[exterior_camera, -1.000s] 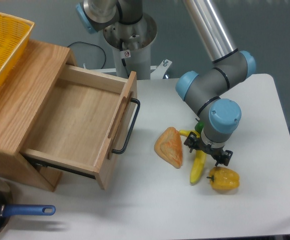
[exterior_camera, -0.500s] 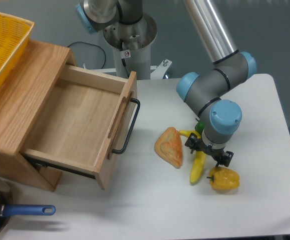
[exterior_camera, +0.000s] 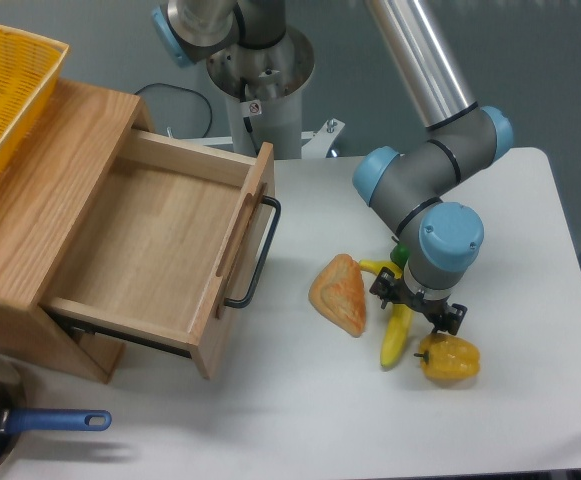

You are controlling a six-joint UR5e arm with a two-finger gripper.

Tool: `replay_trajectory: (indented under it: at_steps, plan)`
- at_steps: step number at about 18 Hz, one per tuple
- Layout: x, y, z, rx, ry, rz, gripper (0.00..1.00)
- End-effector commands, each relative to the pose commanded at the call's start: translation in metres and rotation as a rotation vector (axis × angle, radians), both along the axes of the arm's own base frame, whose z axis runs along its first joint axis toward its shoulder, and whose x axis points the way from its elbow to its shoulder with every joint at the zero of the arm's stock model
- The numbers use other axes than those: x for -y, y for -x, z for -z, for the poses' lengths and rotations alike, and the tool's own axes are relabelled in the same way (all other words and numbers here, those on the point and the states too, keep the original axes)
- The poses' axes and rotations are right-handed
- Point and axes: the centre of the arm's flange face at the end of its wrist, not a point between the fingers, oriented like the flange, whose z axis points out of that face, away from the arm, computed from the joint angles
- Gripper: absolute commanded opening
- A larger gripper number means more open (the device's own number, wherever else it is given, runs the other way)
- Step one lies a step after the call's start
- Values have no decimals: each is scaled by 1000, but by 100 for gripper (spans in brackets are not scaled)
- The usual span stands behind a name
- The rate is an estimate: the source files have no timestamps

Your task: Pick up the banana

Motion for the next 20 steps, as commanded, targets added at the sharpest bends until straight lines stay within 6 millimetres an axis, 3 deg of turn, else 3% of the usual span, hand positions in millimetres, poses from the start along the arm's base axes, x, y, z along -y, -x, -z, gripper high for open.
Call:
replay_trajectory:
  at_steps: [6,8,19,20]
  plan:
    - [-1,-1,0,1,-1,3,96]
    - [-1,1,-2,-4,-2,3,86]
    - [-1,1,-2,-3,-1,2,81]
    - [-1,1,-2,-3,-1,2,77]
